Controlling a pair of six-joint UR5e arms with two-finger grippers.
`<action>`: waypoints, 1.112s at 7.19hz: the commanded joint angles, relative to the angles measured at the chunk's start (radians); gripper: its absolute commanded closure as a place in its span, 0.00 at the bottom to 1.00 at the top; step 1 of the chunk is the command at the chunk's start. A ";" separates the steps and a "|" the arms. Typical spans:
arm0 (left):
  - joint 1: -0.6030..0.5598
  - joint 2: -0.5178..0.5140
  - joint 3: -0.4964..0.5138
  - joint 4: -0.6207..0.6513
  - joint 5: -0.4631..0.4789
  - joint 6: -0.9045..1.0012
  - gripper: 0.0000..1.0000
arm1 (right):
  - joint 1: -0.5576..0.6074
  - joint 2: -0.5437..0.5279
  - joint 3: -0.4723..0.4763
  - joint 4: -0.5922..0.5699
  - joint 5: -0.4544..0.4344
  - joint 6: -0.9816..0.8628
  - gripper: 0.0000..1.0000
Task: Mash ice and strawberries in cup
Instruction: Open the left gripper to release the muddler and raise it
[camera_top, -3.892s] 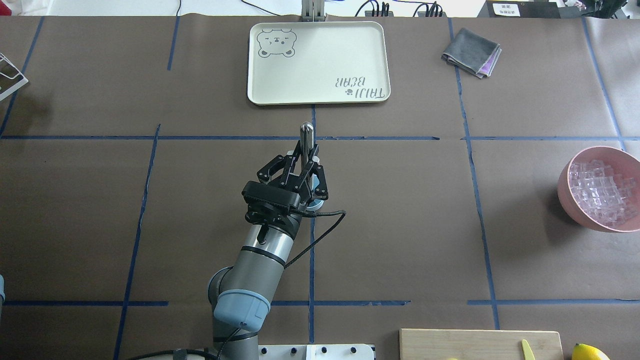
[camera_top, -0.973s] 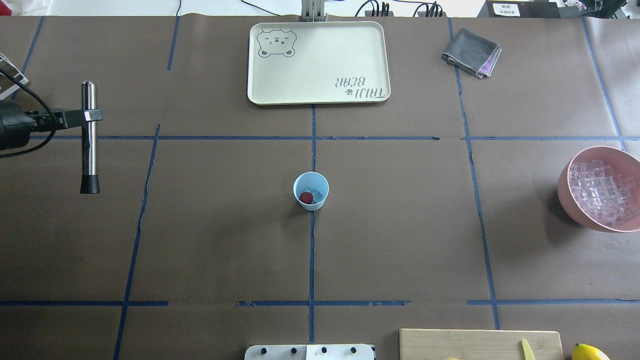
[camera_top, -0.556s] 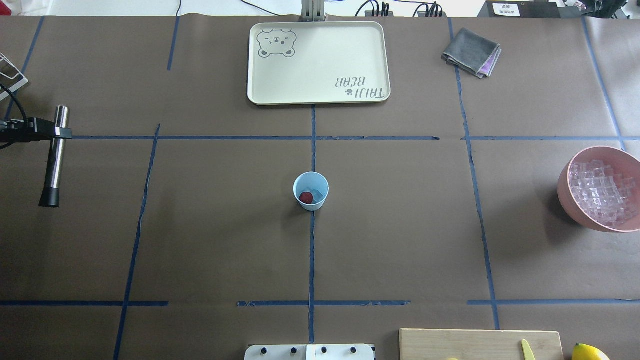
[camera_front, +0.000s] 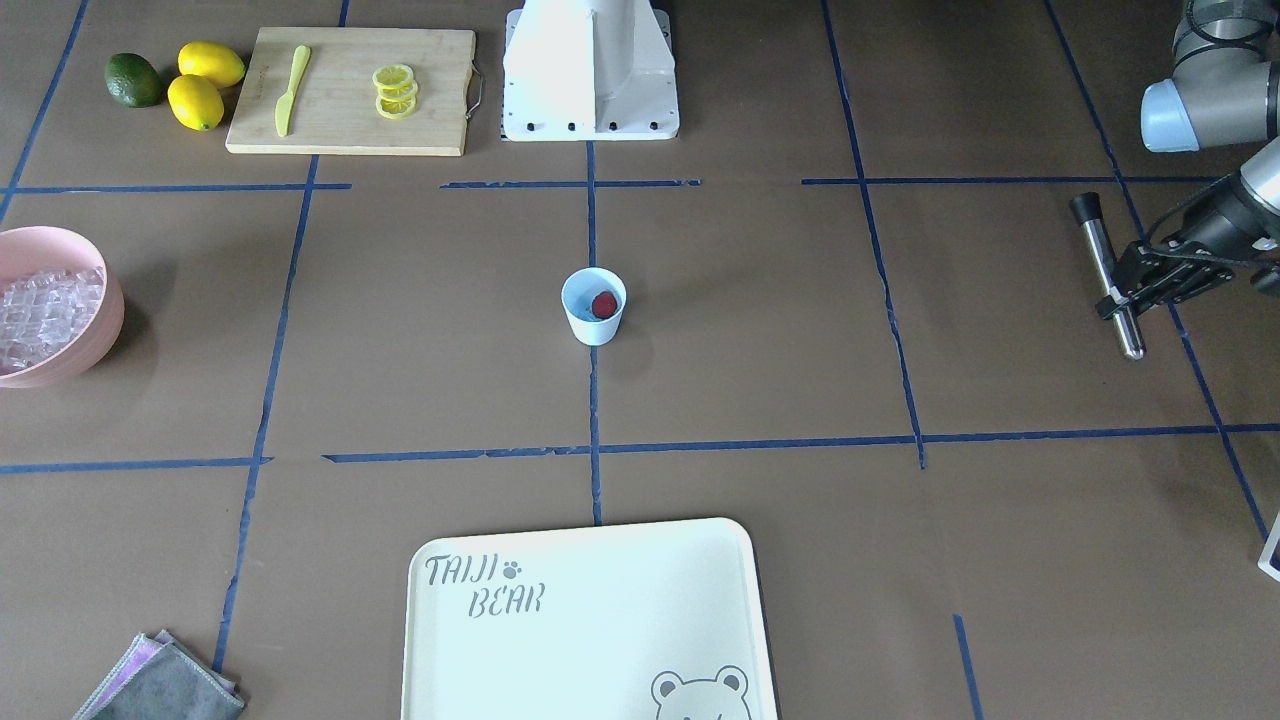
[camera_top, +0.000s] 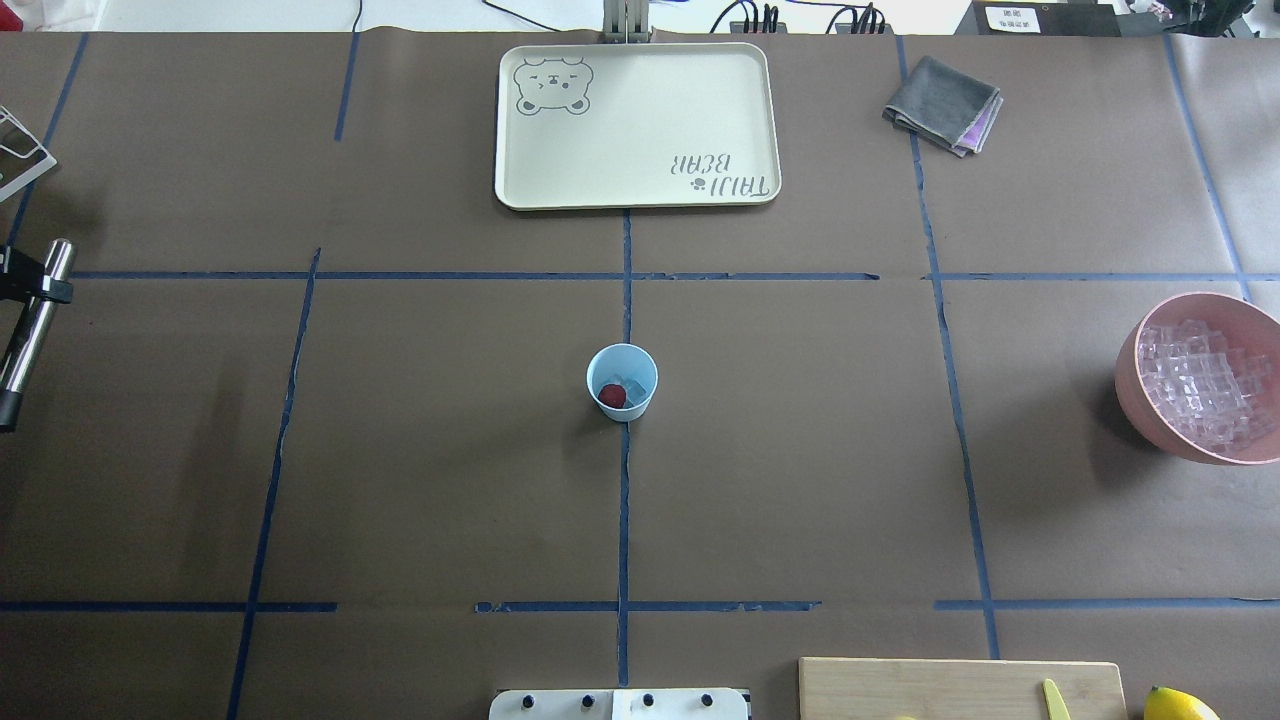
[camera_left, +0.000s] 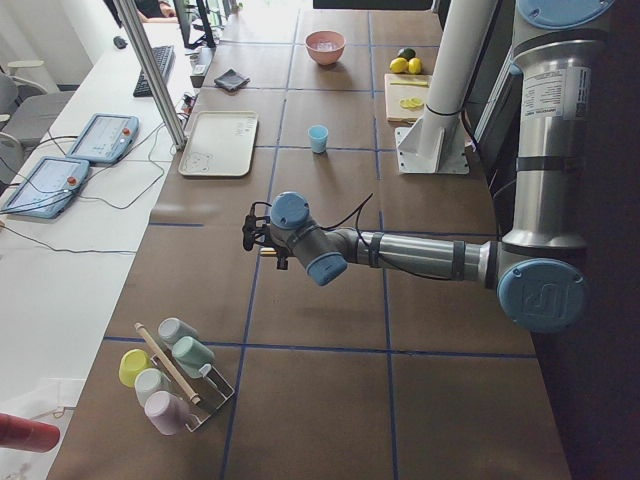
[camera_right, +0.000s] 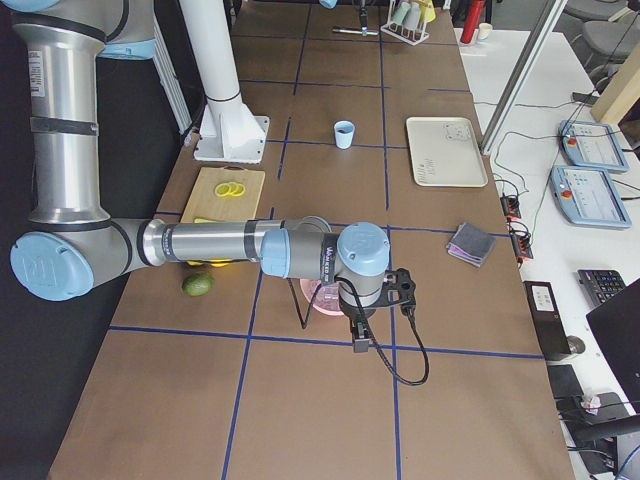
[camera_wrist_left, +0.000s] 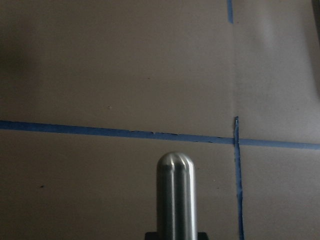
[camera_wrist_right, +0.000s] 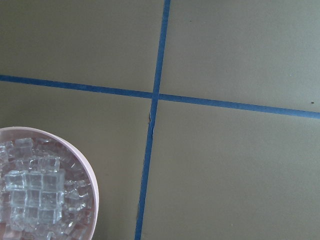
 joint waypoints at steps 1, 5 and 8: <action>-0.013 0.020 0.047 0.038 0.047 0.113 1.00 | 0.000 0.000 -0.001 0.001 0.000 0.000 0.01; -0.002 0.036 0.140 0.037 0.181 0.125 1.00 | -0.005 0.000 -0.001 0.001 0.000 0.000 0.01; 0.004 0.028 0.176 0.034 0.204 0.182 1.00 | -0.005 0.000 -0.001 0.002 -0.002 0.000 0.01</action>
